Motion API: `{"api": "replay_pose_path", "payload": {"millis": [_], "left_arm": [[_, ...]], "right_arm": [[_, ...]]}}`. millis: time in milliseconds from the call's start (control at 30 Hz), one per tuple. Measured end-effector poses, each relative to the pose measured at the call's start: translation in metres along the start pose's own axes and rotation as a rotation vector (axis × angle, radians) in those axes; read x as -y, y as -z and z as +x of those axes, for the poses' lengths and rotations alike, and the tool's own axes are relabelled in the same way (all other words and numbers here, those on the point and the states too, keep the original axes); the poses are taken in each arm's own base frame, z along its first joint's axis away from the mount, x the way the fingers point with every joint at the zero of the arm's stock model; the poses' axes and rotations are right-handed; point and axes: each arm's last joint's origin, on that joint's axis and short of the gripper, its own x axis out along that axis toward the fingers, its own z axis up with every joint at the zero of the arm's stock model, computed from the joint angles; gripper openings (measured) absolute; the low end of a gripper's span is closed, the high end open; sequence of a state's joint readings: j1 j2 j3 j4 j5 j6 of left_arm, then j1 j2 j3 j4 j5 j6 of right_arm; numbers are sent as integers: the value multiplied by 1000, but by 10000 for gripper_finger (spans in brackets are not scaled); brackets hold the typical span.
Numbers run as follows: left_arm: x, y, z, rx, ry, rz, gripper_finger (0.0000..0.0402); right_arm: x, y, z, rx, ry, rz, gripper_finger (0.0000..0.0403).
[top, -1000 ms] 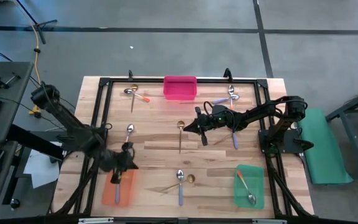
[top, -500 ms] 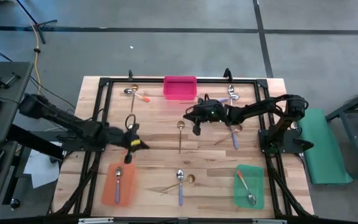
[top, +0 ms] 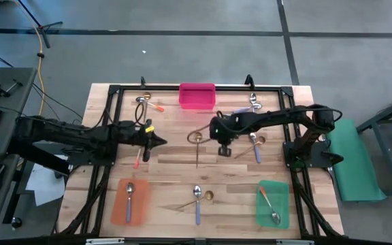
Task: Sort silverware by color (type)
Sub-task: Put the gold spoon into the red bin
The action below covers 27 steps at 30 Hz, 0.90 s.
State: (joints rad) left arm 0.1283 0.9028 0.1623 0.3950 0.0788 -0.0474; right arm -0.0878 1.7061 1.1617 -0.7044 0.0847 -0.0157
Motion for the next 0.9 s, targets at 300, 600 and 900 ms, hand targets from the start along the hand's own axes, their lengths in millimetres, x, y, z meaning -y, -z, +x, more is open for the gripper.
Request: {"api": "replay_pose_path", "payload": {"millis": [300, 600, 900], "left_arm": [[-7, 0, -1, 3, -39, -15, 0], [-7, 1, -1, -6, -33, -16, 0], [-6, 3, -1, -29, -12, -12, 0]], "right_arm": [[-40, 19, -36, -323, 56, -69, 35], [-44, 44, -19, -446, 75, -72, 152], [-32, 82, 17, -533, 75, -137, 151]]}}
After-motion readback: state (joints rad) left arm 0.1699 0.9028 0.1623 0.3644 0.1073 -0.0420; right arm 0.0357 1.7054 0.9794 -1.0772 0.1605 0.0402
